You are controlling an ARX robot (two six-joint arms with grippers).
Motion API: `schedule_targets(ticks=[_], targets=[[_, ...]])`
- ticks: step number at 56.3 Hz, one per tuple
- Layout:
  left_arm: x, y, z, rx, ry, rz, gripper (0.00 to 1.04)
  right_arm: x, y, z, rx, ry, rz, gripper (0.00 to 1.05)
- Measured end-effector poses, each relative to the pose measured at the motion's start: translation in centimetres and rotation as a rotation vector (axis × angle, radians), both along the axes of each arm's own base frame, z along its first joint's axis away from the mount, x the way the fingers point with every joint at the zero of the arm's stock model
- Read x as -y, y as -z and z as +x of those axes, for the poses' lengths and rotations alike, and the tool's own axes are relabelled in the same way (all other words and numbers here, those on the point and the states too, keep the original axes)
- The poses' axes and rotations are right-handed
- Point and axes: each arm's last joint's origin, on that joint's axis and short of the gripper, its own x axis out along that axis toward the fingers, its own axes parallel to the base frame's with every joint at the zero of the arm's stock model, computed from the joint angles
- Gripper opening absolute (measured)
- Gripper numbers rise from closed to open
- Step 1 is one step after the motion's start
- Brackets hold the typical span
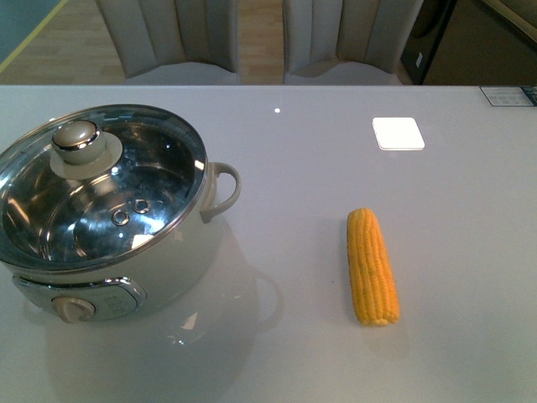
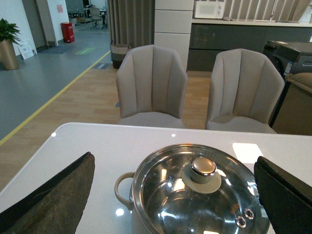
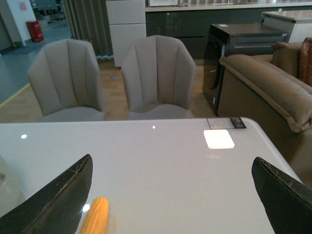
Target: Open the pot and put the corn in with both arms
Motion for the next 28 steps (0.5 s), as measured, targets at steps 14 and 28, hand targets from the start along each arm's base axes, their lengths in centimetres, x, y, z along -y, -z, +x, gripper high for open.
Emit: schedule_targets(ticks=[14,28], targets=[[0.00,0.00,0.00,0.000,0.000,0.000,0.98,0.00,0.00,0.00,0.000,0.000,0.000,0.96],[0.00,0.00,0.00,0.000,0.000,0.000,0.98,0.00,0.00,0.00,0.000,0.000,0.000,0.96]])
